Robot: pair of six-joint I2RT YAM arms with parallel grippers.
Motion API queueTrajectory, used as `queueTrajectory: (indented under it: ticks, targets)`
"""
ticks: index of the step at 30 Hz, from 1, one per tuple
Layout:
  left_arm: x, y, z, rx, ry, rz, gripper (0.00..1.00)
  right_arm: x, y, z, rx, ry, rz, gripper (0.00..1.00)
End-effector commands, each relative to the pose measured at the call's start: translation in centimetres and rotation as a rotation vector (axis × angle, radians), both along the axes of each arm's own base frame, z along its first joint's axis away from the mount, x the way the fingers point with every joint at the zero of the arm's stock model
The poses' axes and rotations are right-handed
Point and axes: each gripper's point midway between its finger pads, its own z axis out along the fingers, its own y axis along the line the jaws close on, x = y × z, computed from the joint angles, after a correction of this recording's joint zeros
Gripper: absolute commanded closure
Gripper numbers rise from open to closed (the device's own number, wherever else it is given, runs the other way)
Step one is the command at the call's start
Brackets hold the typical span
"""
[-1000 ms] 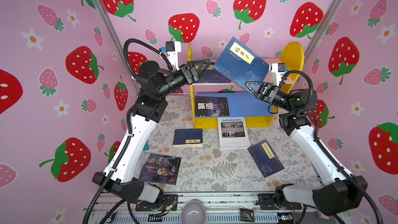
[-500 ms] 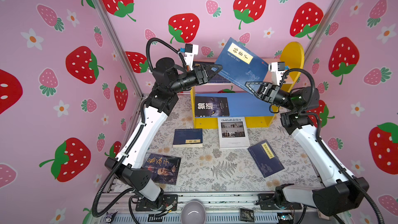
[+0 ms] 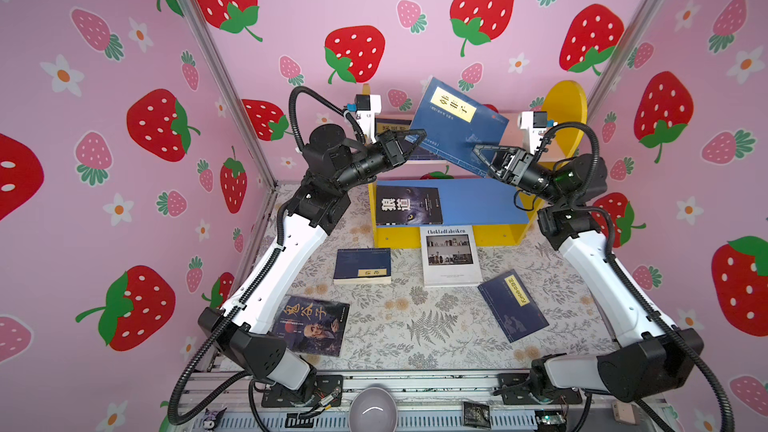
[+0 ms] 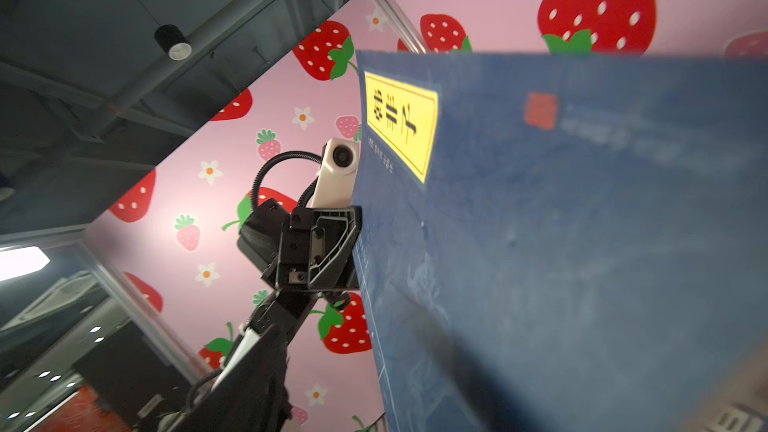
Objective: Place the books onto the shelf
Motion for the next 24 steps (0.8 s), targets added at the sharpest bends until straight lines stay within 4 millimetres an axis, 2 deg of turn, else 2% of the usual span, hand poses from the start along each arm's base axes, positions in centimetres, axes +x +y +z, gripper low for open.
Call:
queueTrajectory:
  ticks: [1, 4, 6, 12, 17, 24]
  targets:
    - [1.3, 4.1, 3.4, -0.101, -0.039, 0.249, 1.00, 3.2, -2.1, 1.0, -0.053, -0.063, -0.272, 0.23]
    - [2.7, 4.6, 2.8, -0.117, 0.014, 0.309, 1.00, 5.4, -3.7, 0.9, -0.093, -0.081, -0.445, 0.22]
    - [3.4, 4.7, 2.6, -0.106, 0.039, 0.335, 1.00, 6.5, -3.8, 0.8, -0.120, -0.085, -0.487, 0.22]
    - [4.7, 4.6, 1.4, -0.083, 0.101, 0.345, 1.00, 8.8, -1.4, -0.1, -0.218, -0.111, -0.526, 0.23]
    - [5.1, 5.9, 0.7, -0.062, 0.127, 0.410, 1.00, 10.5, 0.6, -1.6, -0.280, -0.100, -0.539, 0.24]
    - [5.7, 6.2, 0.0, -0.057, 0.152, 0.413, 1.00, 11.5, 3.9, -3.1, -0.307, -0.078, -0.481, 0.28]
